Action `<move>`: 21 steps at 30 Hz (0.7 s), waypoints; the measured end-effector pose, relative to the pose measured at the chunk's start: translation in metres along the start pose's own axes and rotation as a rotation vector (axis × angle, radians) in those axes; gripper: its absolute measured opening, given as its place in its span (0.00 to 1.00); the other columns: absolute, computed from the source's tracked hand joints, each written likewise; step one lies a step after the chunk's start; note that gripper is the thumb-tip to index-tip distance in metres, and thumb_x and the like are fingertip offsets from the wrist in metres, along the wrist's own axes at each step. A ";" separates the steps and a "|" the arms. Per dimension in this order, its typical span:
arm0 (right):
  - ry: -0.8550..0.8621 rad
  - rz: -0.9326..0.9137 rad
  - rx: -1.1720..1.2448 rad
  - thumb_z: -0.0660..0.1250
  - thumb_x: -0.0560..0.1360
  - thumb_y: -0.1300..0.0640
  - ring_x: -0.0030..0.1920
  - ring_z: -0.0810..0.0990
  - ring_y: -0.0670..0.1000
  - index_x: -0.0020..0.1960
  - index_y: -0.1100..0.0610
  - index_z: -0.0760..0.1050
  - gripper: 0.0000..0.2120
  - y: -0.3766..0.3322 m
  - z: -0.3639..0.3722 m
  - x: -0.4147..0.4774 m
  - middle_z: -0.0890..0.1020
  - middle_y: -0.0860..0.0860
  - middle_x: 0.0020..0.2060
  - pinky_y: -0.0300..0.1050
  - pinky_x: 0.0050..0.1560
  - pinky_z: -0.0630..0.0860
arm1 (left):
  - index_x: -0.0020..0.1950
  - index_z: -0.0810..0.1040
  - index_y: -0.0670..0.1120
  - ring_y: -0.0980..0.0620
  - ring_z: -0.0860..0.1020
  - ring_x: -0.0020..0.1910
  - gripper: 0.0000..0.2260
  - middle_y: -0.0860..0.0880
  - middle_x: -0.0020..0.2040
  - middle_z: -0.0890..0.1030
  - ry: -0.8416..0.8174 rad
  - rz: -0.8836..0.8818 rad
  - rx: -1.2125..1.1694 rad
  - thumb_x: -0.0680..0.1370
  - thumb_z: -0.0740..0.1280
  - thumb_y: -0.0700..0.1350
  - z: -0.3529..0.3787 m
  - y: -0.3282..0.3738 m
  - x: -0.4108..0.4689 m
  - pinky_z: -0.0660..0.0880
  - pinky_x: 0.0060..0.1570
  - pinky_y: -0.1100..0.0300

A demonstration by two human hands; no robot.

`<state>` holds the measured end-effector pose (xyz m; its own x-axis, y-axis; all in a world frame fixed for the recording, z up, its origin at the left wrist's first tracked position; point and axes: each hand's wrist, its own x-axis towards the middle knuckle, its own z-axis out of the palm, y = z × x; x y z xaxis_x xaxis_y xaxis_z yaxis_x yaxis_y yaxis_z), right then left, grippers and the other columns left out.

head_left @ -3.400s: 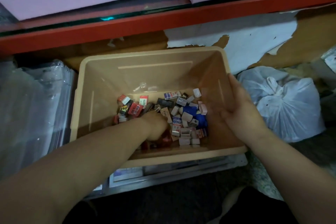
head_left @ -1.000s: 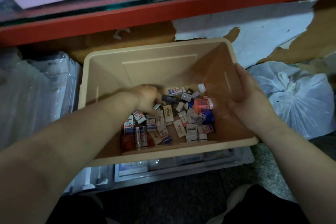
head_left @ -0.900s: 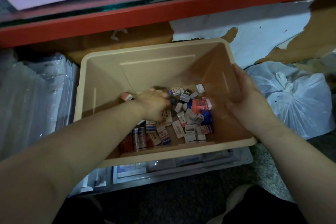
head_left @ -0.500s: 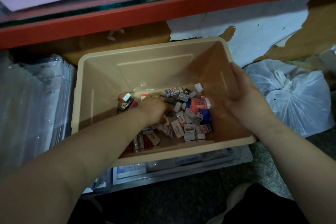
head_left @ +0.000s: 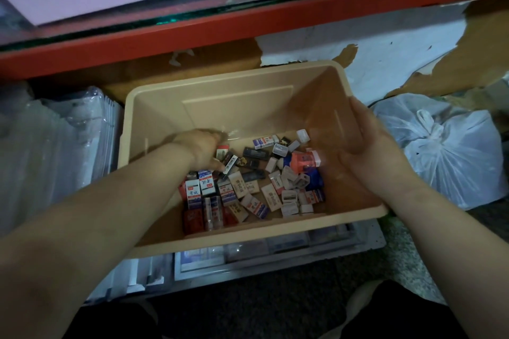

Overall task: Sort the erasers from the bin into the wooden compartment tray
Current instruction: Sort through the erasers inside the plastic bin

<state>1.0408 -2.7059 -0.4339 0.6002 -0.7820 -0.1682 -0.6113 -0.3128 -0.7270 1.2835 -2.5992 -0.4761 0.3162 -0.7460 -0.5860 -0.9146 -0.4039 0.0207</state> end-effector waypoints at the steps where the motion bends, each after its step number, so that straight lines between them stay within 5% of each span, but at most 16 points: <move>1: 0.002 0.000 0.000 0.63 0.73 0.65 0.66 0.68 0.53 0.74 0.49 0.50 0.35 0.000 0.000 0.000 0.65 0.53 0.70 0.30 0.50 0.60 | 0.73 0.62 0.49 0.49 0.65 0.69 0.30 0.50 0.72 0.64 0.004 0.038 0.020 0.73 0.68 0.53 0.004 0.003 0.002 0.64 0.66 0.58; 4: 0.011 -0.004 0.009 0.63 0.73 0.64 0.67 0.67 0.52 0.74 0.49 0.51 0.34 0.000 0.001 0.000 0.65 0.53 0.70 0.28 0.50 0.59 | 0.69 0.67 0.48 0.50 0.67 0.67 0.25 0.49 0.70 0.67 0.079 0.161 -0.036 0.74 0.67 0.53 0.009 0.017 0.014 0.65 0.64 0.59; 10: 0.008 0.000 0.035 0.63 0.74 0.61 0.67 0.67 0.52 0.74 0.48 0.51 0.34 -0.002 0.000 0.000 0.65 0.52 0.70 0.35 0.57 0.61 | 0.75 0.56 0.47 0.47 0.63 0.70 0.30 0.46 0.73 0.61 0.156 0.198 -0.103 0.76 0.65 0.46 0.024 0.049 0.051 0.60 0.67 0.58; 16: 0.005 0.010 0.032 0.64 0.73 0.62 0.65 0.70 0.51 0.73 0.47 0.51 0.35 -0.001 0.000 0.001 0.66 0.51 0.69 0.30 0.53 0.62 | 0.72 0.62 0.46 0.44 0.68 0.66 0.25 0.43 0.68 0.69 0.299 0.085 -0.082 0.76 0.63 0.45 0.039 0.064 0.068 0.63 0.64 0.55; 21: -0.009 0.014 0.036 0.64 0.73 0.64 0.65 0.70 0.52 0.73 0.47 0.51 0.36 -0.001 -0.001 0.003 0.66 0.51 0.69 0.37 0.57 0.65 | 0.67 0.69 0.45 0.43 0.74 0.60 0.19 0.43 0.63 0.74 0.268 0.089 -0.026 0.76 0.64 0.44 0.028 0.057 0.063 0.71 0.56 0.54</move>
<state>1.0433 -2.7082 -0.4331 0.5961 -0.7814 -0.1844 -0.6008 -0.2818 -0.7481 1.2440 -2.6539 -0.5344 0.2939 -0.8909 -0.3463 -0.9359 -0.3418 0.0852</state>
